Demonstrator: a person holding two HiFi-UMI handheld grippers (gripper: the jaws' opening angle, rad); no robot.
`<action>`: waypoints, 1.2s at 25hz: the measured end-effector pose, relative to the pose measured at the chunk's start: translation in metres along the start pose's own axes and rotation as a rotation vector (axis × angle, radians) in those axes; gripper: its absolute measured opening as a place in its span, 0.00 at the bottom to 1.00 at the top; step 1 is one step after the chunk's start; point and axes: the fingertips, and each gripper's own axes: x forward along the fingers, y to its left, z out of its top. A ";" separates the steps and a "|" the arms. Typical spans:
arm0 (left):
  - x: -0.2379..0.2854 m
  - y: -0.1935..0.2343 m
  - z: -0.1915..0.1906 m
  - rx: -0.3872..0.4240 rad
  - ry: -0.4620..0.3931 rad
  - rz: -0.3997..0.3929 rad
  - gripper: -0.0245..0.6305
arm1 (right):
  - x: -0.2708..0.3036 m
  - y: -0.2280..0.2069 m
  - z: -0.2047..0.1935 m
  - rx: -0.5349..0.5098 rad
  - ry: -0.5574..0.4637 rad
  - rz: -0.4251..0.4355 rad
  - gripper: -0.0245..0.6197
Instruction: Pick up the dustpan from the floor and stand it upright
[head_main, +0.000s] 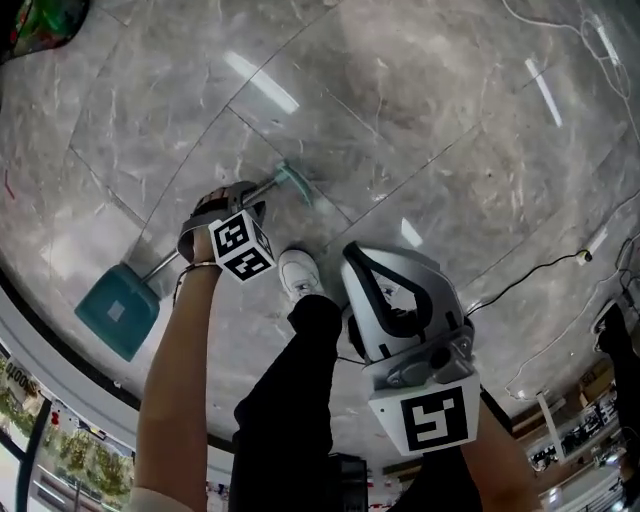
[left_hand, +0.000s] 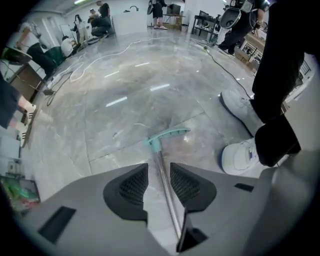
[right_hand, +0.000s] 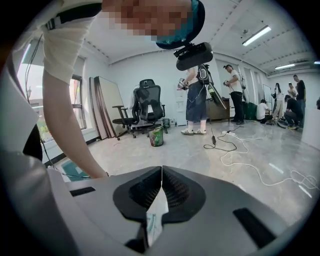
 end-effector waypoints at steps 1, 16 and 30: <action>0.013 0.000 -0.003 -0.008 0.008 -0.008 0.25 | 0.007 -0.001 -0.008 -0.002 0.001 0.010 0.07; 0.080 -0.007 0.005 -0.064 0.076 -0.040 0.19 | 0.028 -0.004 -0.034 -0.061 0.036 0.082 0.07; -0.161 0.053 -0.020 -0.270 -0.153 0.117 0.17 | -0.045 0.040 0.115 0.014 0.008 0.107 0.07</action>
